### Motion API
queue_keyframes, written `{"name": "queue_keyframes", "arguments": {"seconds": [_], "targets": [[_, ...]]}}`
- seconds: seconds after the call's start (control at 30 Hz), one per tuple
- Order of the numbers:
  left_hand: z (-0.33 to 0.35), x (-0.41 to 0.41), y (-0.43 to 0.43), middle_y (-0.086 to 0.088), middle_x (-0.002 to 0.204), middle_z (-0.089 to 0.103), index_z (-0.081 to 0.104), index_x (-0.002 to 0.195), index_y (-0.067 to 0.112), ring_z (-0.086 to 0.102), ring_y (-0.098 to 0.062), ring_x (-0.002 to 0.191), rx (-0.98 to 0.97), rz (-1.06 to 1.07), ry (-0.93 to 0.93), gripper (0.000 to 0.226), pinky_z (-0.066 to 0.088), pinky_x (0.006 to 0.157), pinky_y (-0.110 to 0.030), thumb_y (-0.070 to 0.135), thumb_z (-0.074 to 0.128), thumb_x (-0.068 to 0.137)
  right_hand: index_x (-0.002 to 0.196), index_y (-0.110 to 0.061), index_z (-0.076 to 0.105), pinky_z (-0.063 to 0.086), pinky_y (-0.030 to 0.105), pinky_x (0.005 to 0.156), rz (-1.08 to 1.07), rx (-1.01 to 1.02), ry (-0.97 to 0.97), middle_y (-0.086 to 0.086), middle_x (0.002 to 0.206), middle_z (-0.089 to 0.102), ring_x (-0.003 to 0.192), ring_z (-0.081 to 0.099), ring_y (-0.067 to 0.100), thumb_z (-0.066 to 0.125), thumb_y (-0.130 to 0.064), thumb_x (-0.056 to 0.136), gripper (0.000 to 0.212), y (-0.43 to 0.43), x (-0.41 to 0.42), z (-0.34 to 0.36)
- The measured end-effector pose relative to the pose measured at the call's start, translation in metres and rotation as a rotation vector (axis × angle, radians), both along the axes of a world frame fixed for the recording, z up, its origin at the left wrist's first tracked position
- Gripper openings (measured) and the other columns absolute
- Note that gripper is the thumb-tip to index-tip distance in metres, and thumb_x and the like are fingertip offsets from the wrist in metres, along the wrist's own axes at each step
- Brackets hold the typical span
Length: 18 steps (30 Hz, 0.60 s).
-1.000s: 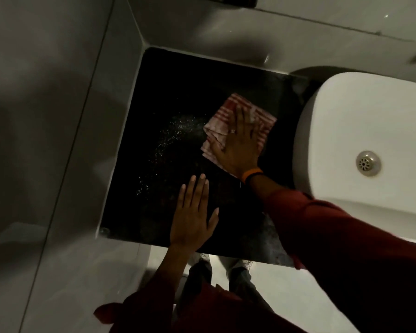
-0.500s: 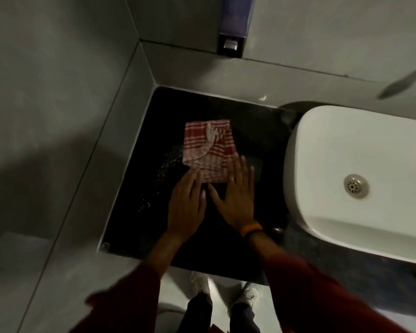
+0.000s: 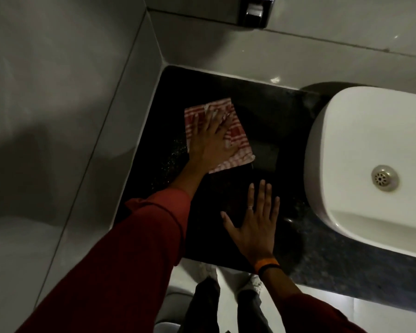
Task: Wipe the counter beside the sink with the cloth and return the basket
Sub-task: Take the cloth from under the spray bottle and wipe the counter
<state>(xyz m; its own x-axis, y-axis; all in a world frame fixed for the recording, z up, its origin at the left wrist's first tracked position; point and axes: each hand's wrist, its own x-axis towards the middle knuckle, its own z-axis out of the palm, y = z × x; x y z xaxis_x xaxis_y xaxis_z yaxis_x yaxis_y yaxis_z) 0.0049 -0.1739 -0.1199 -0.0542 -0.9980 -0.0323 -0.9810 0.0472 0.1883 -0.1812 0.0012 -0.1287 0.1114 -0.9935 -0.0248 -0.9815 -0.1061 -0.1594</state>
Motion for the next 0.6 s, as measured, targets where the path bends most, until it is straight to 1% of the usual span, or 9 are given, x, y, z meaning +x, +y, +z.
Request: {"name": "queue_keyframes", "arguments": {"seconds": [0.1,0.2,0.23,0.33,0.4,0.5,0.6], "targets": [[0.0,0.009,0.008,-0.002,0.162,0.033,0.038,0.151,0.029,0.026,-0.033,0.151,-0.054,0.138,0.022,0.082,0.017,0.122,-0.059,0.072,0.041,0.081,0.161,-0.009,0.014,0.012,0.059,0.126,-0.004,0.008,0.011,0.017,0.17,0.003,0.159,0.001,0.032,0.038,-0.08,0.087,0.105,-0.001,0.0,-0.001],[-0.006,0.02,0.017,-0.009,0.156,0.043,0.047,0.147,0.024,0.033,-0.04,0.147,-0.176,0.25,0.048,0.079,0.024,0.118,-0.064,0.068,0.049,0.082,0.161,-0.01,0.013,0.011,0.058,0.127,-0.004,-0.022,0.01,0.017,0.17,0.002,0.159,0.001,0.031,0.035,-0.081,0.087,0.105,0.0,-0.001,-0.004],[-0.008,0.022,0.019,-0.009,0.157,0.042,0.045,0.148,0.024,0.031,-0.04,0.148,-0.172,0.287,0.048,0.08,0.023,0.118,-0.064,0.069,0.049,0.081,0.161,-0.01,0.014,0.01,0.057,0.127,-0.002,-0.031,0.013,0.017,0.17,0.003,0.159,0.001,0.031,0.035,-0.082,0.087,0.105,0.0,-0.001,-0.006],[-0.01,0.023,0.023,-0.008,0.163,0.029,0.032,0.154,0.029,0.018,-0.037,0.153,-0.087,0.403,0.03,0.087,0.014,0.12,-0.064,0.077,0.04,0.082,0.161,-0.01,0.015,0.011,0.057,0.127,0.005,-0.053,0.003,0.017,0.17,0.005,0.159,0.001,0.031,0.034,-0.082,0.087,0.105,0.0,-0.003,-0.009],[-0.012,0.029,0.03,-0.01,0.166,0.022,0.025,0.156,0.029,0.013,-0.038,0.154,-0.049,0.492,0.015,0.088,0.009,0.12,-0.066,0.077,0.037,0.083,0.16,-0.01,0.015,0.011,0.057,0.127,0.008,-0.062,0.001,0.017,0.17,0.006,0.159,0.001,0.031,0.033,-0.083,0.087,0.105,0.0,-0.003,-0.01],[-0.015,0.037,0.05,-0.015,0.164,0.023,0.024,0.156,0.025,0.015,-0.042,0.152,-0.047,0.643,0.016,0.093,0.005,0.119,-0.067,0.08,0.035,0.082,0.16,-0.01,0.015,0.009,0.057,0.127,0.006,-0.062,-0.006,0.018,0.17,0.007,0.159,0.001,0.031,0.031,-0.084,0.087,0.106,0.0,-0.003,-0.01],[-0.014,0.038,0.084,-0.016,0.164,0.022,0.024,0.156,0.023,0.016,-0.043,0.152,-0.032,0.754,0.029,0.095,0.006,0.12,-0.067,0.081,0.028,0.081,0.16,-0.009,0.015,0.009,0.058,0.127,0.018,-0.042,-0.008,0.019,0.169,0.008,0.159,0.002,0.032,0.03,-0.084,0.086,0.106,0.001,-0.004,-0.007]]}}
